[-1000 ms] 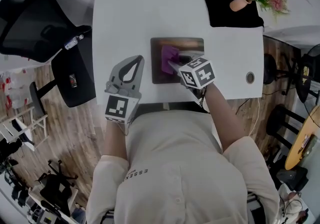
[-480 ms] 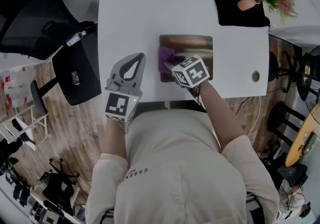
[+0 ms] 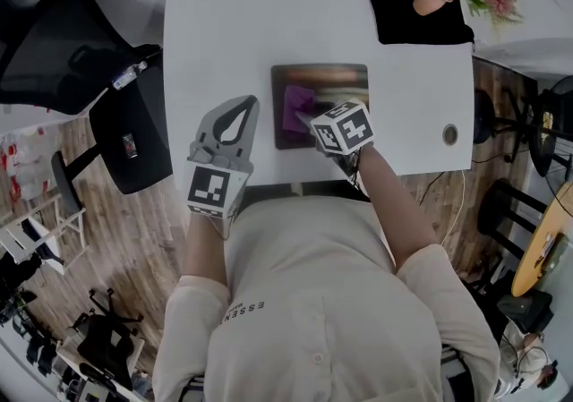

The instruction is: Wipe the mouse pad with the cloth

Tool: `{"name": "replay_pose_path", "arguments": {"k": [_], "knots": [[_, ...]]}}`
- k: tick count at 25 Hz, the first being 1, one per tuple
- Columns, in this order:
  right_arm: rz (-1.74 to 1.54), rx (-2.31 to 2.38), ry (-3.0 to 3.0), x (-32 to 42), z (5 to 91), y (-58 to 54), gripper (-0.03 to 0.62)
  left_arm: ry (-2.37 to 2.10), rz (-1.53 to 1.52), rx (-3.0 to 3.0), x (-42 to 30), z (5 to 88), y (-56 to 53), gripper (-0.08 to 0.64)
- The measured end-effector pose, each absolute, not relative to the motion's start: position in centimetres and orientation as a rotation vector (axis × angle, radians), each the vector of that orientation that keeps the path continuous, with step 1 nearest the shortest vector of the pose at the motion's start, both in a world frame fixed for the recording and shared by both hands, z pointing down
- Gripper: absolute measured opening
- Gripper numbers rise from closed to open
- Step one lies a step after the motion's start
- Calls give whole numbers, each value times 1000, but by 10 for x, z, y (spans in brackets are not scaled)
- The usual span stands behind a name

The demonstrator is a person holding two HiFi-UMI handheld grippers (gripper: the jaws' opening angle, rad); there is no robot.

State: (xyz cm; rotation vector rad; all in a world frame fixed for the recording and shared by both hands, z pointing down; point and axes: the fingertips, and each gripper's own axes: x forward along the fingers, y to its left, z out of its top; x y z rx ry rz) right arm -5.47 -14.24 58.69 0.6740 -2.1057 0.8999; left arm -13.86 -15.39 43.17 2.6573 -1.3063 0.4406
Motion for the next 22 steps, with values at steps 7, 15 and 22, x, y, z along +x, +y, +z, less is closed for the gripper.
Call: {"name": "replay_pose_path", "arguments": {"k": [7,15,22], "knots": [[902,684,-2106,-23,587,-144,104,-1287,462,2677,-111,434,-155,3],[909,713,-2107,24,586,-149,106,-1270,455,2680,-69,434,-157,3],[919,741,-2105,69,588,-154,107,-1257,467,2711,-28,434,-161,3]]}}
